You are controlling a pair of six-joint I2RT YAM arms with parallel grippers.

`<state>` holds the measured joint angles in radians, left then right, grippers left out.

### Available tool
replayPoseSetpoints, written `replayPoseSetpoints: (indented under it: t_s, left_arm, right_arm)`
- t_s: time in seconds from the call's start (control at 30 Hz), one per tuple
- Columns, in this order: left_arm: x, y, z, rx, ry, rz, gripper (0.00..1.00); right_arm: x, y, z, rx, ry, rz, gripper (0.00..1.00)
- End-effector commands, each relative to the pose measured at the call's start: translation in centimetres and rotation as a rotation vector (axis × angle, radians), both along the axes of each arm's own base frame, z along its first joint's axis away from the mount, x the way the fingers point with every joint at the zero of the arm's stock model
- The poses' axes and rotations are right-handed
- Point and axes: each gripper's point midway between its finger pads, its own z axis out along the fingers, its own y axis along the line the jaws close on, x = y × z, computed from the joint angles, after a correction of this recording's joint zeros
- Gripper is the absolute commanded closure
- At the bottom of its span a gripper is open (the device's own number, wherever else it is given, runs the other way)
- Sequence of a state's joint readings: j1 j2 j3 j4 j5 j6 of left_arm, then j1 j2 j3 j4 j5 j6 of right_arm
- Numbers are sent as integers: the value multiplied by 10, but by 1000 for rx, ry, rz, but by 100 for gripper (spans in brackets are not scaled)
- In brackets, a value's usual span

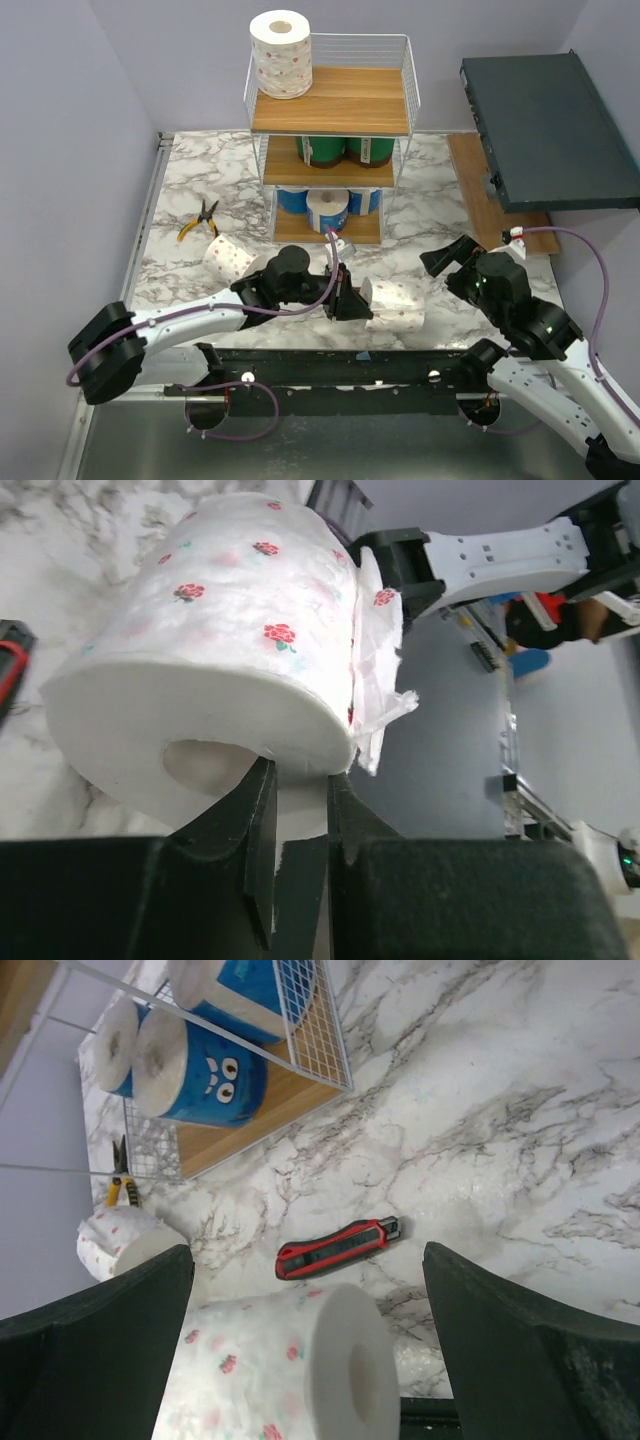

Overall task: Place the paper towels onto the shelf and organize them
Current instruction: Pick up the paper towel from the center of the board.

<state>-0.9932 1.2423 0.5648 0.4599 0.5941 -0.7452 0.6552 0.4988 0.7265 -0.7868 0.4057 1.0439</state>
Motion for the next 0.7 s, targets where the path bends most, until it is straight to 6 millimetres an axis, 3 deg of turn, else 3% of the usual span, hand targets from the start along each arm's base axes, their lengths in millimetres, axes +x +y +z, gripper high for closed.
replayPoseSetpoints:
  t_s: [0.0,0.1,0.4,0.57,0.67]
  left_arm:
    - [30,29,24,153,-220,166,97]
    - [43,54,53,227,-322,251,96]
    - [89,116,187,343,-667,522,96]
    - [107,130,255,327,-801,627,97]
    - [115,131,285,316,-848,663,97]
  right_arm:
    - [8,-3,31,-26,-94,7,0]
    - [10,-6,42,-36,-129,-1,0]
    - [22,3,65,-22,-216,20,0]
    - [32,16,84,-15,-262,59,0]
    - [37,26,93,-14,-288,95,0]
